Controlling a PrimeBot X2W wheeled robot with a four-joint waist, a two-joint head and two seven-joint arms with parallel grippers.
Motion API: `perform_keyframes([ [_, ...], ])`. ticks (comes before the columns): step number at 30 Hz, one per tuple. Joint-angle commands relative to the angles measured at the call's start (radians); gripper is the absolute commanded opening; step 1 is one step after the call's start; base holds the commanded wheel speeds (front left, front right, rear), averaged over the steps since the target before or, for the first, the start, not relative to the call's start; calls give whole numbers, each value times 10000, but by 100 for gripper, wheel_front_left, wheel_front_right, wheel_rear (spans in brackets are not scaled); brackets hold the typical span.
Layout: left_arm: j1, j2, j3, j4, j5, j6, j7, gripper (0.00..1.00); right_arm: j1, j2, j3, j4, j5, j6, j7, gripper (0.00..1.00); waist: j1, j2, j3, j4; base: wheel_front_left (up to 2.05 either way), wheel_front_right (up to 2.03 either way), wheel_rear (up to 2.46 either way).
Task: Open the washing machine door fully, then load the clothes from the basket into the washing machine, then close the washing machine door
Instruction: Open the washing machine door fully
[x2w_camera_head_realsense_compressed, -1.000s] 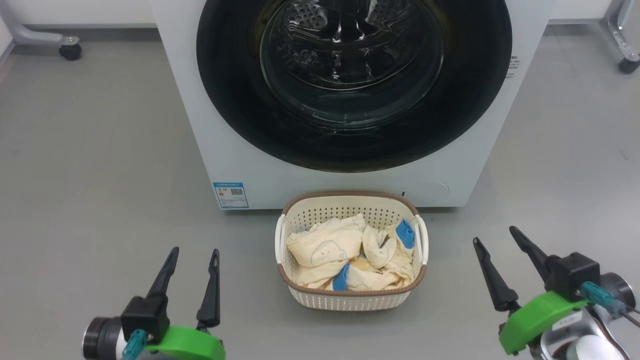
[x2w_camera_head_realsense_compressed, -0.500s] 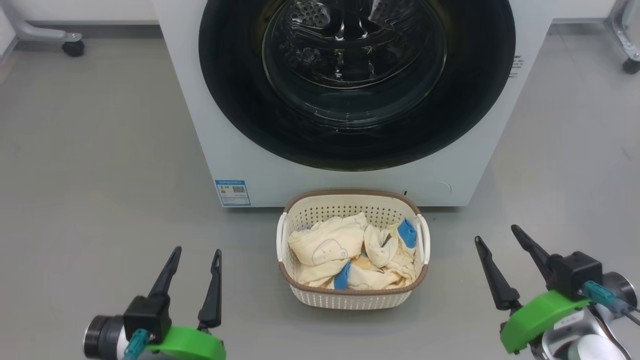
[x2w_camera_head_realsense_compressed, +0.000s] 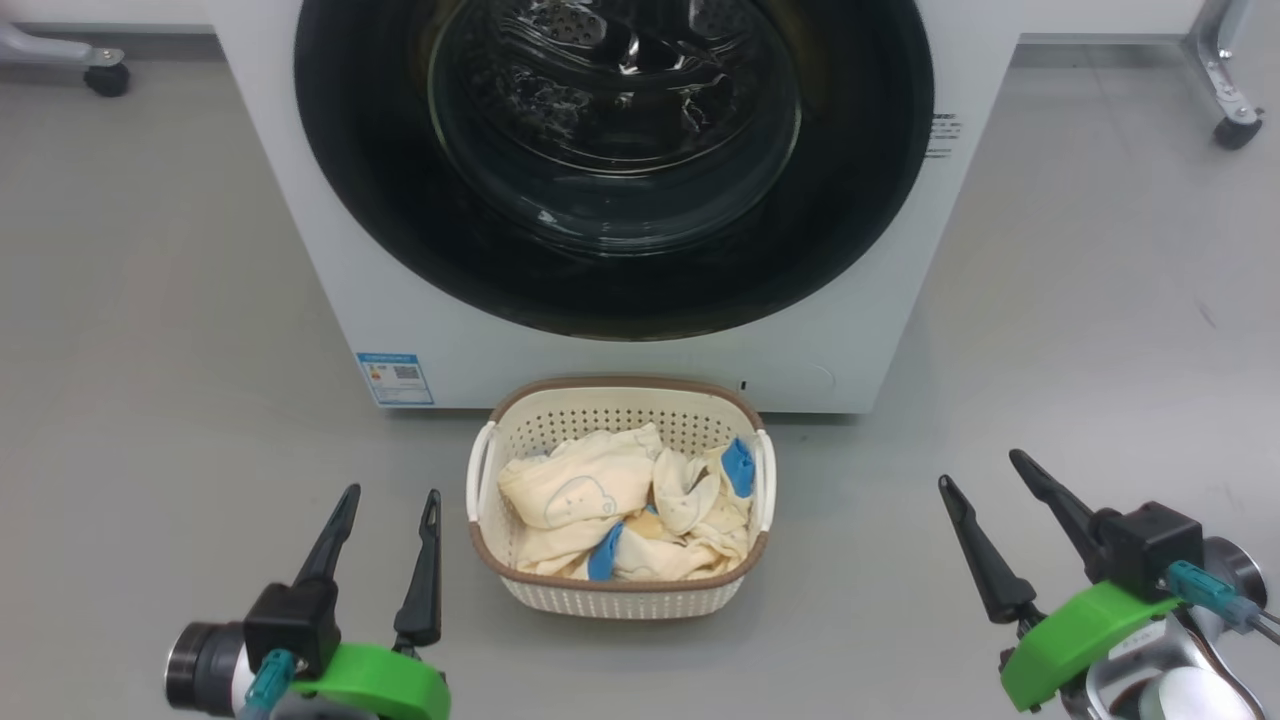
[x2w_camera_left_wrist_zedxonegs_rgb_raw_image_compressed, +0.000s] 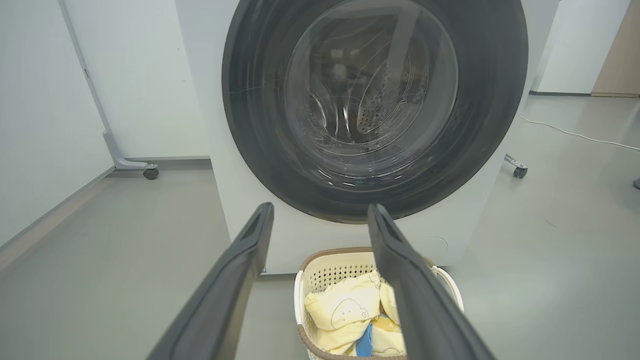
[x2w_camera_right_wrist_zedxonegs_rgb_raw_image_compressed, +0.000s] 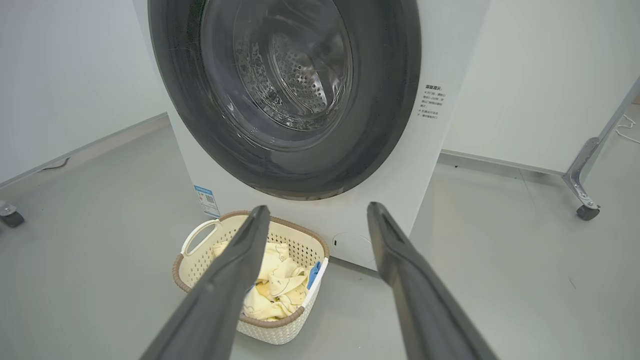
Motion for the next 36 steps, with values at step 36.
perform_keyframes([
  [36,-596,307,98,-408,-241,102,-243,100,-503,-77,97,-205,37,-27,-258,100,0,0,197,-138,64,64,-128],
])
